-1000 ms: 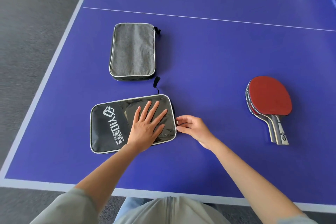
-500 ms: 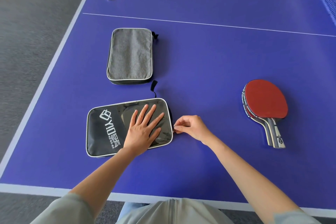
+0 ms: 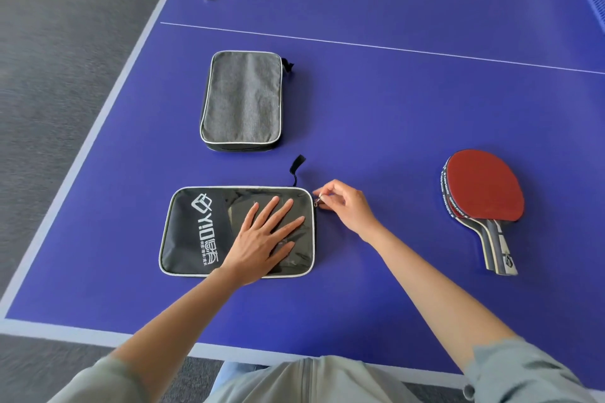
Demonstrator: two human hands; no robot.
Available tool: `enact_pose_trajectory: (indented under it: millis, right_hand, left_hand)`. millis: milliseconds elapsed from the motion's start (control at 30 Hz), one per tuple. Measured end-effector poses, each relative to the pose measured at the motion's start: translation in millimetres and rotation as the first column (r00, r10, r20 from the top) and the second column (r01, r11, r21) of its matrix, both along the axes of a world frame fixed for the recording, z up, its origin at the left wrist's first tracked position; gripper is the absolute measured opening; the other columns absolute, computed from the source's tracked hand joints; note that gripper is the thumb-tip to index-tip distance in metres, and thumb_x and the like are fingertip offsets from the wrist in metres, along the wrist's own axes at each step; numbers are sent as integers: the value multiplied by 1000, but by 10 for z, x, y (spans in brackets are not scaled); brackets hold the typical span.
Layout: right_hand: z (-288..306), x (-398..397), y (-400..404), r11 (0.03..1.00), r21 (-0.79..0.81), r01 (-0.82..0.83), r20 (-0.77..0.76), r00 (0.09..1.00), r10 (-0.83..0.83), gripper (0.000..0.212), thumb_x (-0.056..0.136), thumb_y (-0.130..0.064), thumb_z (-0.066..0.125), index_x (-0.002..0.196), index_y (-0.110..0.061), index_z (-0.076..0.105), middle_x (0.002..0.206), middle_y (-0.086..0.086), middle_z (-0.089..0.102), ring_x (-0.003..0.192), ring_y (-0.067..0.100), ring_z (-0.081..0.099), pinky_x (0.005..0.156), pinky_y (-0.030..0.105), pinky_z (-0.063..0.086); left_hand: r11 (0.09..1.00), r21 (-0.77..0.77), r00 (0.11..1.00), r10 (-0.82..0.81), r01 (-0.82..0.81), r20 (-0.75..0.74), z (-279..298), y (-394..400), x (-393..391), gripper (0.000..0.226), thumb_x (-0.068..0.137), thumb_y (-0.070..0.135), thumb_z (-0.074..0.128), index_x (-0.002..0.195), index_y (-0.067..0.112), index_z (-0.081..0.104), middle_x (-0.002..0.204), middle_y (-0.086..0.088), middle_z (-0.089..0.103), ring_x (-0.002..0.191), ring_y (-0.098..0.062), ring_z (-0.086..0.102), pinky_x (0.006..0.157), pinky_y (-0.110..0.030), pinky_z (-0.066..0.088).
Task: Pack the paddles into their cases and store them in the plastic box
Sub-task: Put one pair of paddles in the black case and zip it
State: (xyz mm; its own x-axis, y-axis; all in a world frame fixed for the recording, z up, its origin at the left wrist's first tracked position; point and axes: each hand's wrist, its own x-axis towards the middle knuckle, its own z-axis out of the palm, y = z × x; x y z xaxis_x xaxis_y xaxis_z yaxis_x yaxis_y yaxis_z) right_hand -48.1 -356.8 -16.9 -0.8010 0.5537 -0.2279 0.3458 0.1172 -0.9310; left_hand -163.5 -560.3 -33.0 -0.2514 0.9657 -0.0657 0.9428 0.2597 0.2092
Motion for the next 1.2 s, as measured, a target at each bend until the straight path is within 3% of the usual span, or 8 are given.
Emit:
enact_pose_trajectory:
  millis: [67,133,200,400,733,967,1100,1200]
  right_hand:
    - [-58,73,-58,999,-33,24,-10,1000,-24,6,93,-6,55,90,0,55,103,10,71,93,16,68,86,25,56]
    - [-106,131,-87,999,-31,37,-2,999,-37,5,90,-8,59,89,-4,57,101,6,73,94,12,69,88,24,54]
    - [-123,150,-88,999,-26,47,-11,999,-47,6,88,-8,63,87,-5,59,99,5,74,92,7,69,86,19,53]
    - [-116,156,12,995,57,84,-15,996,-84,5,87,-6,64,84,-5,60,88,6,74,81,7,70,78,14,53]
    - [-68,-105,116,991,97,90,8,996,-91,4,88,-4,62,85,-4,59,79,9,71,65,4,65,68,12,51]
    - [2,-228,-28,982,117,148,118,980,-161,13,89,-15,61,100,-8,64,94,5,72,88,17,67,73,13,48]
    - [86,-232,-418,980,184,77,95,991,-96,39,88,-21,63,125,-14,55,117,-5,59,109,7,53,93,17,39]
    - [42,-268,-626,956,294,14,73,997,-37,43,86,-9,64,128,-10,54,132,5,53,122,19,48,105,29,36]
  left_hand:
    - [969,40,967,239,-243,88,37,73,51,50,94,48,35,143,39,31,158,3,18,147,-21,1,114,-62,6]
    - [844,-27,832,533,-536,153,56,230,124,56,92,56,34,145,45,19,160,-3,-1,145,-31,-13,110,-62,-8]
    - [771,-114,765,637,-627,97,25,364,194,64,89,66,27,145,48,3,158,-9,-15,141,-38,-21,108,-64,-11]
    - [882,-69,884,462,-466,-63,-80,401,149,67,84,73,16,145,48,5,159,-9,0,141,-47,-8,108,-67,-4]
    - [911,-93,914,395,-402,-88,-70,410,146,67,84,73,13,145,48,11,159,-2,7,143,-45,-6,109,-68,-2]
    - [911,-115,918,395,-395,-24,-9,408,124,66,84,73,18,145,49,5,160,-2,-4,142,-40,-15,110,-65,-5]
    - [826,-74,827,562,-558,36,0,193,-19,68,82,75,28,143,53,9,159,-6,-6,142,-39,-16,108,-64,-7]
    - [756,-114,762,648,-644,-6,5,30,-102,70,78,81,19,141,56,1,159,-9,-4,141,-41,-19,106,-67,-9]
